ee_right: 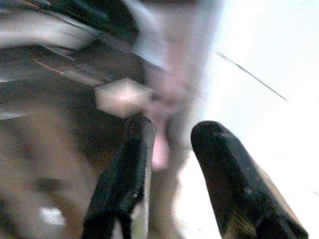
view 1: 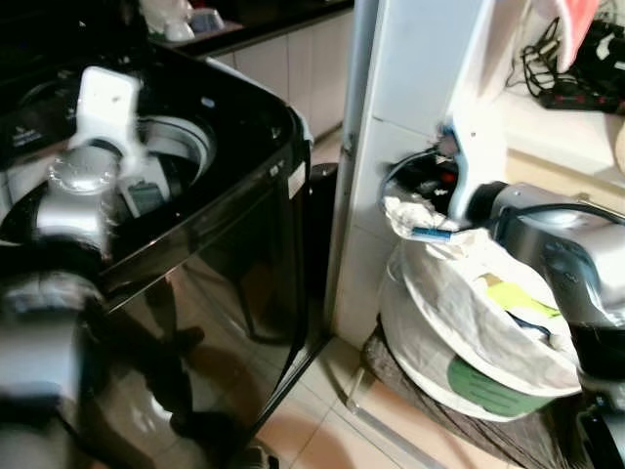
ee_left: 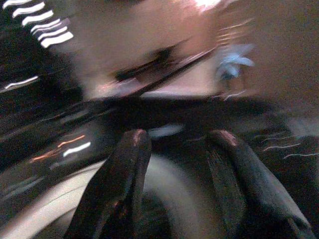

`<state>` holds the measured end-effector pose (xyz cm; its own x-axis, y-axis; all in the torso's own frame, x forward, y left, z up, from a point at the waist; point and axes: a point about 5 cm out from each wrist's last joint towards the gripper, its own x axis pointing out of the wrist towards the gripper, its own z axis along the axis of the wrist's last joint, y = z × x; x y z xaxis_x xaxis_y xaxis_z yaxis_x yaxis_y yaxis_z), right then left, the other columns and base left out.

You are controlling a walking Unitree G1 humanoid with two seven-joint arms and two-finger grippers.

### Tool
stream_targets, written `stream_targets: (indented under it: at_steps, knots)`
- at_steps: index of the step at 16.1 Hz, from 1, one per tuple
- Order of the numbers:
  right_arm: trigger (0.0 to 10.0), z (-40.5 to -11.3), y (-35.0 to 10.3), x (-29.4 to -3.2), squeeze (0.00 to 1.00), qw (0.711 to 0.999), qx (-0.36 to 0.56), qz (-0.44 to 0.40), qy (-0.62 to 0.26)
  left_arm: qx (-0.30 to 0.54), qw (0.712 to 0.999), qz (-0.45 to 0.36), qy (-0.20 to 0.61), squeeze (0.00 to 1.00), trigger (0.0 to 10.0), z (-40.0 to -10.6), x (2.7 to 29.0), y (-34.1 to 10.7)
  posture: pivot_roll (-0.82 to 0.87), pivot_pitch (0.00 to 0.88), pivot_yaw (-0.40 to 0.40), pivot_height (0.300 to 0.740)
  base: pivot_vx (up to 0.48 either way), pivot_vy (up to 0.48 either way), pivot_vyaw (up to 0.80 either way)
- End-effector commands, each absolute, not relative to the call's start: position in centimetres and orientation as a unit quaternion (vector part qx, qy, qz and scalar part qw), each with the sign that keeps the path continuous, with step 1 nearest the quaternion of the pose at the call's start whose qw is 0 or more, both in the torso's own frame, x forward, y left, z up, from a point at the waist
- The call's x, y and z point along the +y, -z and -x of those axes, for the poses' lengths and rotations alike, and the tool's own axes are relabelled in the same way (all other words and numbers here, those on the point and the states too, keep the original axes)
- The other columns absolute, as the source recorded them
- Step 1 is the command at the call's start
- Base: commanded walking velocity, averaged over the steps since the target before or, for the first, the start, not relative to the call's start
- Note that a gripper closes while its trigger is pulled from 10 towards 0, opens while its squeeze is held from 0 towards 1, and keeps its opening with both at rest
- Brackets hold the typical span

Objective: Clothes washing

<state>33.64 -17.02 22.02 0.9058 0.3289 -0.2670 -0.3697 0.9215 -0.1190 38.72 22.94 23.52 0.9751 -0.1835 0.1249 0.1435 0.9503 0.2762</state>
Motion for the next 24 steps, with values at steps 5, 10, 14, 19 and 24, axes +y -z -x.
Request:
stream_targets:
  at_steps: [5, 10, 14, 19, 24]
  knots:
    - [10.0, -36.2, -17.9, -20.8, 1.0, 0.982, 0.15, 0.074, -0.09, -0.122, 0.936, -0.112, 0.311, 0.0, 10.0, -33.7, 13.5, -20.5, -0.02, 0.0, 0.035, 0.74, 0.0, 0.0, 0.0]
    - [10.0, -36.9, -13.4, -24.6, 1.0, 0.973, 0.225, 0.053, 0.004, -0.1, 0.907, -0.071, 0.403, 0.0, 10.0, -29.9, 9.7, -19.1, 0.0, 0.022, 0.044, 0.74, 0.0, 0.0, 0.0]
    - [10.0, -35.8, -11.0, -26.4, 1.0, 0.954, 0.29, 0.059, 0.043, -0.064, 0.867, -0.082, 0.486, 0.0, 10.0, -27.2, 8.7, -18.8, 0.0, 0.028, 0.043, 0.74, 0.0, 0.0, 0.0]
    - [10.0, -33.6, -6.7, -26.2, 0.0, 0.927, 0.369, -0.03, 0.057, -0.036, 0.838, -0.098, 0.535, 0.0, 10.0, -25.5, 8.1, -18.9, 0.01, 0.036, 0.051, 0.74, 0.0, 0.0, 0.0]
    - [0.0, -31.7, -4.3, -26.5, 0.0, 0.911, 0.397, -0.082, 0.081, -0.035, 0.838, -0.094, 0.536, 0.0, 10.0, -25.2, 7.7, -19.0, 0.02, 0.037, 0.048, 0.74, 0.0, 0.0, 0.0]
